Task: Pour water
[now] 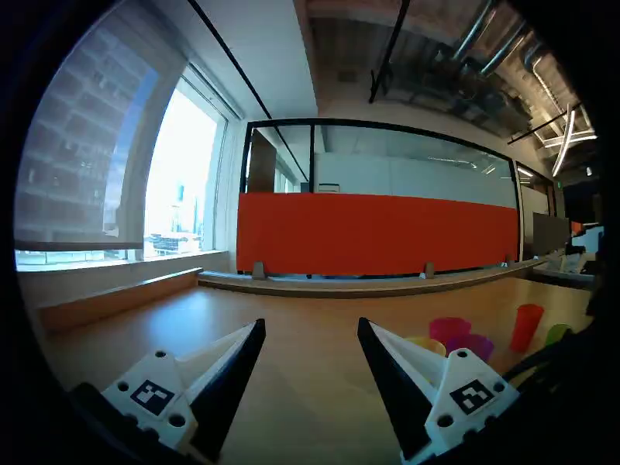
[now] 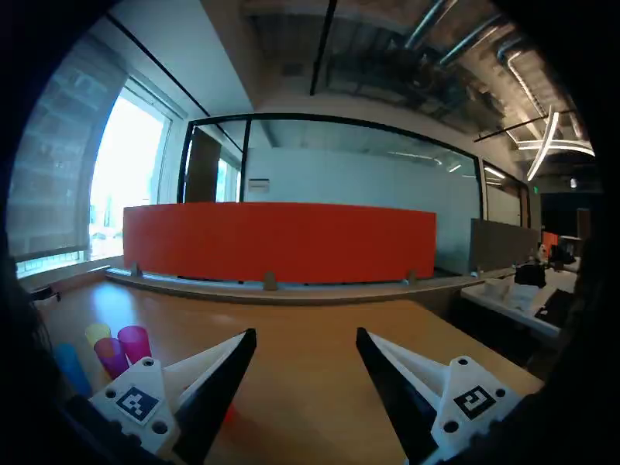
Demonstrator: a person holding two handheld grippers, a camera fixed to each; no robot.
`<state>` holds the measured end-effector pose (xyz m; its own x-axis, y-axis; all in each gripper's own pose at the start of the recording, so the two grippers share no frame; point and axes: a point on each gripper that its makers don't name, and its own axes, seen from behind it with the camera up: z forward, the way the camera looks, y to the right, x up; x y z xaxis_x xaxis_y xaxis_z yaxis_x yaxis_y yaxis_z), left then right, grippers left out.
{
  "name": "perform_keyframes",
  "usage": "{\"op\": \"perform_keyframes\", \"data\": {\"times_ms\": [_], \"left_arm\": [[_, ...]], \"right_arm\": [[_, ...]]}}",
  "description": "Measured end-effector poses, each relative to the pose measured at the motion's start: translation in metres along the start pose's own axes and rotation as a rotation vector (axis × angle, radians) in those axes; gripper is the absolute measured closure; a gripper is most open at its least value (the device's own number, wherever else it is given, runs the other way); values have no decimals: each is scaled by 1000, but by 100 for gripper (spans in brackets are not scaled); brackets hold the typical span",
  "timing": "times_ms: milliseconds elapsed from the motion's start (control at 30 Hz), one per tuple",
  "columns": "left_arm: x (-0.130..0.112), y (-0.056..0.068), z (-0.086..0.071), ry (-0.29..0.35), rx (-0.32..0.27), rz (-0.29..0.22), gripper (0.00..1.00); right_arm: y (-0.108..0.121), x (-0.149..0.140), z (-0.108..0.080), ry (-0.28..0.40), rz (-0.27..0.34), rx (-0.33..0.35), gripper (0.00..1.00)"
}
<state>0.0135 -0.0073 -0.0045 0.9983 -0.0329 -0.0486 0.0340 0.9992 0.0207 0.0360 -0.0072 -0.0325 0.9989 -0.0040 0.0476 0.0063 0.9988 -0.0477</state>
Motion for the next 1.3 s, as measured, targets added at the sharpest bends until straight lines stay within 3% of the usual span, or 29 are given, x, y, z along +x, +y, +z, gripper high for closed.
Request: {"op": "perform_keyframes", "data": {"times_ms": [300, 1300], "left_arm": [[-9, 5, 3, -26, -6, 30, 12], [-14, 5, 4, -48, -4, 34, 10]], "right_arm": [[1, 1, -1, 4, 0, -4, 0], [9, 12, -16, 96, 4, 49, 0]]}}
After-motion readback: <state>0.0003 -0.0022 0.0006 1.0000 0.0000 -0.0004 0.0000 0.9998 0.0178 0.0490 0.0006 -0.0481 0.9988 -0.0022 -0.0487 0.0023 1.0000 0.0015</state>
